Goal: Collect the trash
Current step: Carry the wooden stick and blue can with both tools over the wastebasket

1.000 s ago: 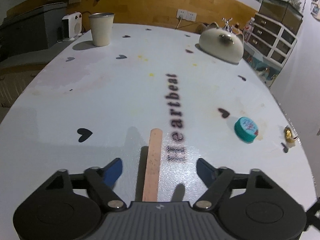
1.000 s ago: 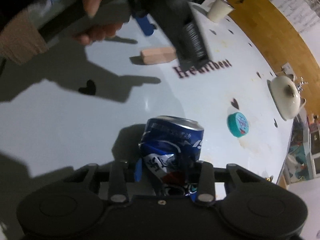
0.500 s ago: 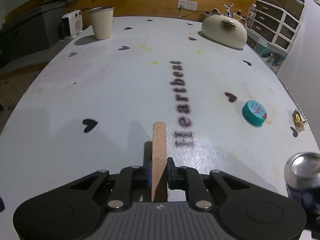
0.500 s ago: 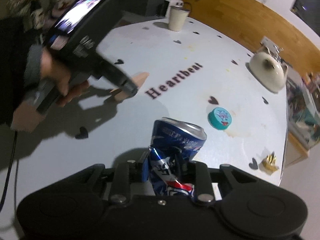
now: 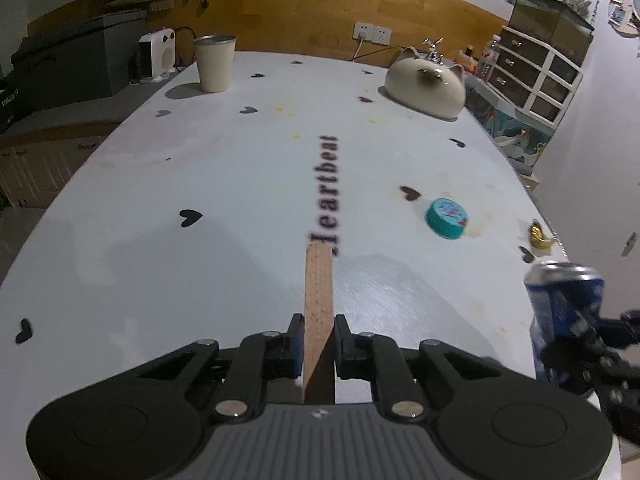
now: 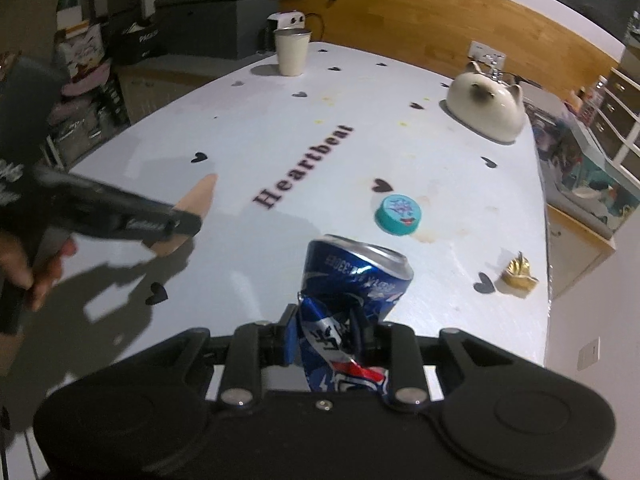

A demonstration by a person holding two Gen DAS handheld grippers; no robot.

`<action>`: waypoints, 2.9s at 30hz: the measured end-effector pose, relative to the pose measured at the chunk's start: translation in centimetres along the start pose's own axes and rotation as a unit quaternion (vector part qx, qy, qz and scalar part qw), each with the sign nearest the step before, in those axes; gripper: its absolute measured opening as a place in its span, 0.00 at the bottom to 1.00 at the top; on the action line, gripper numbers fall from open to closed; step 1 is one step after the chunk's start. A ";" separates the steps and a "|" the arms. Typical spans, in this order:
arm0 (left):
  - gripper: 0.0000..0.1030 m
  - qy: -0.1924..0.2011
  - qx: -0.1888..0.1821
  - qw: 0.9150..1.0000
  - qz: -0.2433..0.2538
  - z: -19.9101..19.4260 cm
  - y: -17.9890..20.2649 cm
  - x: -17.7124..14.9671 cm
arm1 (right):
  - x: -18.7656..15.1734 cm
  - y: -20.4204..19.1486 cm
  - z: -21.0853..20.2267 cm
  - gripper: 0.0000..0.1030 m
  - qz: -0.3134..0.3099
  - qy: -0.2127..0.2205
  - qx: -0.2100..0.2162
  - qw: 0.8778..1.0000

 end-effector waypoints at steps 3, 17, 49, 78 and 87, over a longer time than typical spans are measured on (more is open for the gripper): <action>0.15 0.006 0.001 1.000 0.002 -1.8 0.9 -0.5 | -0.1 0.6 -1.0 0.26 0.018 0.005 0.003 1.000; 0.15 0.029 -0.014 0.999 0.016 -7.8 6.0 -1.2 | -1.7 3.2 -5.6 0.26 0.082 0.035 0.008 0.996; 0.15 0.050 -0.012 0.998 0.041 -9.4 27.8 4.1 | -5.0 23.4 -13.8 0.26 0.160 0.080 0.008 0.984; 0.15 -0.068 -0.114 0.987 0.086 10.8 47.5 7.4 | -12.0 51.3 -4.6 0.27 0.279 -0.021 -0.080 0.957; 0.15 -0.114 -0.151 0.972 0.141 19.6 51.7 6.0 | -15.3 54.7 2.0 0.27 0.333 -0.071 -0.072 0.937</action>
Point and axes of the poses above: each gripper's, at about its wrist camera, not at the fingertips, and z roughly the way its jaws point, y to its right, x to its top, the point moved 9 cm from there along z, roughly the way its jaws point, and after that the axes turned 15 degrees about z, right-handed, at the moved point
